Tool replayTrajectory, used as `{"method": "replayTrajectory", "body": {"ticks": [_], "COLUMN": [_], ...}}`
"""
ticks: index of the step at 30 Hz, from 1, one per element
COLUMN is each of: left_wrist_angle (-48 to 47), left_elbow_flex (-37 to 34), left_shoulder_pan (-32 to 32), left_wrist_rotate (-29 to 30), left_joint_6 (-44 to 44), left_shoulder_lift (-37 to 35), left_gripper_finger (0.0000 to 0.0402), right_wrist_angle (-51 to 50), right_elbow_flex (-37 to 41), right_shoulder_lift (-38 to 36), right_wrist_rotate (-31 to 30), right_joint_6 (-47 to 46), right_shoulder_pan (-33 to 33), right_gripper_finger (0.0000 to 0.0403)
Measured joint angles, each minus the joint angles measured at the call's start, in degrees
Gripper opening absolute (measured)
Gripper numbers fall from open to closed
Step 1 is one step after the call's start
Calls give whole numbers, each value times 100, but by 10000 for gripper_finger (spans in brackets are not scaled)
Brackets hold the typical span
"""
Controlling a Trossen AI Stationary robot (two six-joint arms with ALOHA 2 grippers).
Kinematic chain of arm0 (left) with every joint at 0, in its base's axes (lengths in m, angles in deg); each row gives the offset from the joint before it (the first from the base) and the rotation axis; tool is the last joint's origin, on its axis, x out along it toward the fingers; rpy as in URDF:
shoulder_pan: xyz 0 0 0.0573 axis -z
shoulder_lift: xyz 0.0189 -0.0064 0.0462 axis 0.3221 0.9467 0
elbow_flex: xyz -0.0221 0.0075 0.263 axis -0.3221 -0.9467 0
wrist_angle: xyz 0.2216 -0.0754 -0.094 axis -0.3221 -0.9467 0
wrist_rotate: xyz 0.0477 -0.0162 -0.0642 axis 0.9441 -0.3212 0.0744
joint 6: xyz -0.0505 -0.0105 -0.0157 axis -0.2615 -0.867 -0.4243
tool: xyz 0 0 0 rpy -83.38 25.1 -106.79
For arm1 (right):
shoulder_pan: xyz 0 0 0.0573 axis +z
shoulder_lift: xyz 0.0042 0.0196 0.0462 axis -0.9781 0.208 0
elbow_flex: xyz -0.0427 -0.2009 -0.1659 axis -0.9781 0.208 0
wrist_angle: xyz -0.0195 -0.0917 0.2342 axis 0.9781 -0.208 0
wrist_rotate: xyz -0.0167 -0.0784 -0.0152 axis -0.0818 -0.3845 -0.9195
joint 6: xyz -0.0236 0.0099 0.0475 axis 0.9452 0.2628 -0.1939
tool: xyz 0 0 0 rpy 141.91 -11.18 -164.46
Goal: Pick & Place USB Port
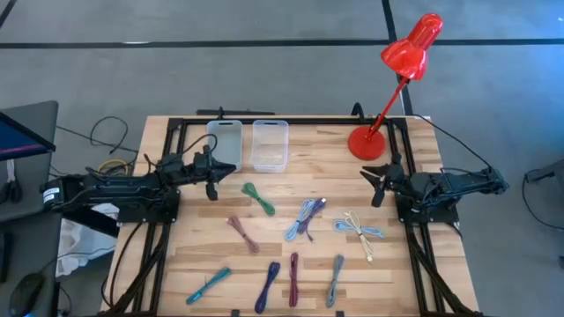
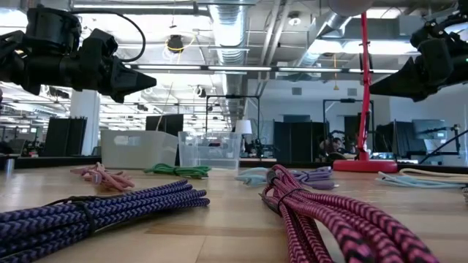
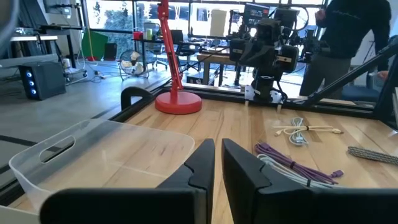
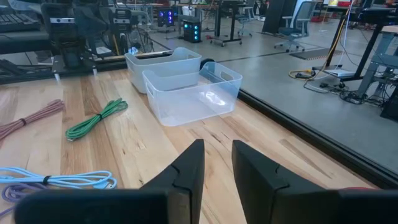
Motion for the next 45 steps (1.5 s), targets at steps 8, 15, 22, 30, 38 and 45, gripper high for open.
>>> {"method": "replayTrajectory", "body": {"ticks": [8, 15, 22, 30, 38, 45], "left_wrist_angle": [9, 112, 115, 113, 110, 108], "left_elbow_flex": [0, 0, 0, 0, 0, 0], "left_shoulder_pan": [0, -1, 4, 4, 4, 4], "left_wrist_rotate": [0, 20, 20, 19, 20, 20], "left_joint_6": [0, 0, -283, -343, -345, -345], "left_shoulder_lift": [0, -2, -2, -2, -2, -2], "left_gripper_finger": [30, 30, 30, 30, 30, 30], "right_wrist_angle": [27, 32, 135, 475, 746, 765], "right_elbow_flex": [2, 2, 12, 15, -78, -684], "right_shoulder_lift": [1, 1, 1, 234, 1162, 2102], "right_wrist_rotate": [0, 9, 69, 881, 1050, 1287], "right_joint_6": [-2, -408, -586, -602, -411, -302], "right_shoulder_pan": [0, -2, -2, 2, 1, 2], "right_gripper_finger": [76, 76, 76, 76, 76, 76]}}
